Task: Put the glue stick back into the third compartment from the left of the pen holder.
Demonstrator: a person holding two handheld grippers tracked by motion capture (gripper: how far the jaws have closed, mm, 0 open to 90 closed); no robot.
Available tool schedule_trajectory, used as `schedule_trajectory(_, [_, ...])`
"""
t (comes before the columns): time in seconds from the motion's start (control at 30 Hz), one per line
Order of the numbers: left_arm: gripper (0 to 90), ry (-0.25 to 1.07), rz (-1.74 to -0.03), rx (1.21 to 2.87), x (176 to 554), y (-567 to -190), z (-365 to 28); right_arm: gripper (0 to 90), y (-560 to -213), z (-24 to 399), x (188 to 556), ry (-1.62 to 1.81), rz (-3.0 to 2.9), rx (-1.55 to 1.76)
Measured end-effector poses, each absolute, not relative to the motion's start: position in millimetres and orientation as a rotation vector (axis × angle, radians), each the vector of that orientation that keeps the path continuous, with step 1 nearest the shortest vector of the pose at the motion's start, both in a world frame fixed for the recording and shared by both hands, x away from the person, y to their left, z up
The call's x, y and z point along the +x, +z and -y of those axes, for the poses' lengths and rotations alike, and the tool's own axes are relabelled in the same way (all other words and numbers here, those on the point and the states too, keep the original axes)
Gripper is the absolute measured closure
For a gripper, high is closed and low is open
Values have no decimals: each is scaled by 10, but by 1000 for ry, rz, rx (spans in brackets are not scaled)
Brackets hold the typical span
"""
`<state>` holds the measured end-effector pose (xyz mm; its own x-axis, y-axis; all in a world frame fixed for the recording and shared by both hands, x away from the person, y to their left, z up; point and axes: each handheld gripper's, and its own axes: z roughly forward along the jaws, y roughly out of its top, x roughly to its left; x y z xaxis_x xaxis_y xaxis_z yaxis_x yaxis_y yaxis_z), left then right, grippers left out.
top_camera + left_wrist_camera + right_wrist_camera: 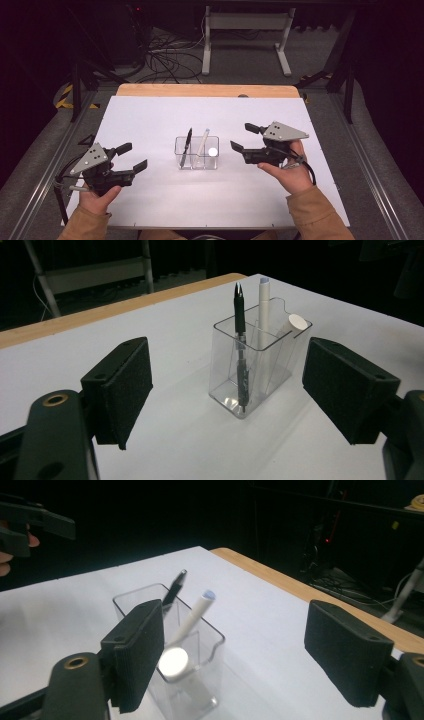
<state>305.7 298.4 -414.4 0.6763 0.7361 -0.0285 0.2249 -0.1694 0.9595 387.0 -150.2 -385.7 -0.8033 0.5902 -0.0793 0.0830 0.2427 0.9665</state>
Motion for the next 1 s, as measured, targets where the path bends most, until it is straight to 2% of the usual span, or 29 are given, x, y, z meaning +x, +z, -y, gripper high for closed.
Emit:
schedule_trajectory(0.4, [188, 545, -770, 1726, 3028, -4180, -2983, 226, -4071, 1860, 3769, 1525, -2098, 733])
schedule_trajectory(1.0, [178, 552, -751, 1737, 3005, -4298, -2975, 246, -4474, 2235, 3644, 1422, -2083, 845])
